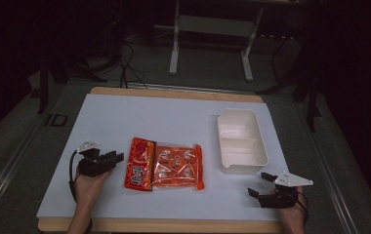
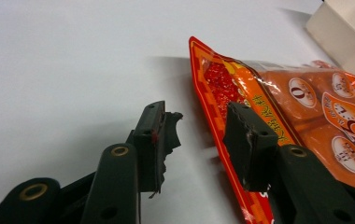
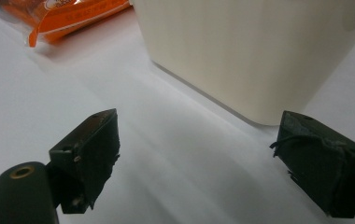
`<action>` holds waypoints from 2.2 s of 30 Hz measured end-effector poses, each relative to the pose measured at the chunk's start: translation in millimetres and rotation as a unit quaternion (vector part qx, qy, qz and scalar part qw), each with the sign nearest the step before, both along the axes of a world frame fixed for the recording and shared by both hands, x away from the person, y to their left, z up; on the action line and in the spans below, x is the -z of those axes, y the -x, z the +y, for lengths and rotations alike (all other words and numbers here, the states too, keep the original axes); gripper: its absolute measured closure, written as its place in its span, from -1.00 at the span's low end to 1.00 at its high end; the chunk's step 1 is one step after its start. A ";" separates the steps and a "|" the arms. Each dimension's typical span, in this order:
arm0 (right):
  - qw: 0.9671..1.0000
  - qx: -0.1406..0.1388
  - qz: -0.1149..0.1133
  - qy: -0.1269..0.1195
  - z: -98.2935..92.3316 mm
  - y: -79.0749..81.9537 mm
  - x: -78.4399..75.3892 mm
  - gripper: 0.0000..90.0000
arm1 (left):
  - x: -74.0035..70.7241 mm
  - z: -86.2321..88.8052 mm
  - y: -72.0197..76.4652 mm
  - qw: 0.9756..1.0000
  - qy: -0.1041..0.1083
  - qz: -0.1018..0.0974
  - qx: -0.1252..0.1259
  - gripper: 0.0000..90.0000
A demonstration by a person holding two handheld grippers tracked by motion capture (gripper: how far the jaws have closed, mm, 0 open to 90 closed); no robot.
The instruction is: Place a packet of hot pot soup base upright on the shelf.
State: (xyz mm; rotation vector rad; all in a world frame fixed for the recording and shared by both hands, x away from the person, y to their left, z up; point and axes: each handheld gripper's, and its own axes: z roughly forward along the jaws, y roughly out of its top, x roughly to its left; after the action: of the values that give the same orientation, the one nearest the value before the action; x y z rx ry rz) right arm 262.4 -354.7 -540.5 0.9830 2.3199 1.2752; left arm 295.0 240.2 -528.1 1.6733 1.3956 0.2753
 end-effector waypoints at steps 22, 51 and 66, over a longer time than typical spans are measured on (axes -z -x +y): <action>1.000 -0.014 0.004 0.024 5.1 -1.3 1.4 -0.70 | -2.2 -9.1 -21.6 0.999 -0.008 0.028 0.034 0.12; 1.000 -0.018 0.007 0.024 5.4 -1.4 1.3 -0.69 | 12.8 -36.9 -46.4 0.992 -0.003 0.075 0.099 0.32; 0.999 -0.019 0.009 0.024 5.6 -1.6 1.5 -0.69 | 13.3 -66.9 -47.1 0.984 -0.028 0.087 0.151 0.61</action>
State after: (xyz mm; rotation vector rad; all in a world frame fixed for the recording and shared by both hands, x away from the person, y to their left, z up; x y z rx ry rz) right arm 264.0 -349.1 -542.0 0.9417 2.3821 1.2230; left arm 342.1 173.4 -541.3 1.9658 1.2441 -0.0050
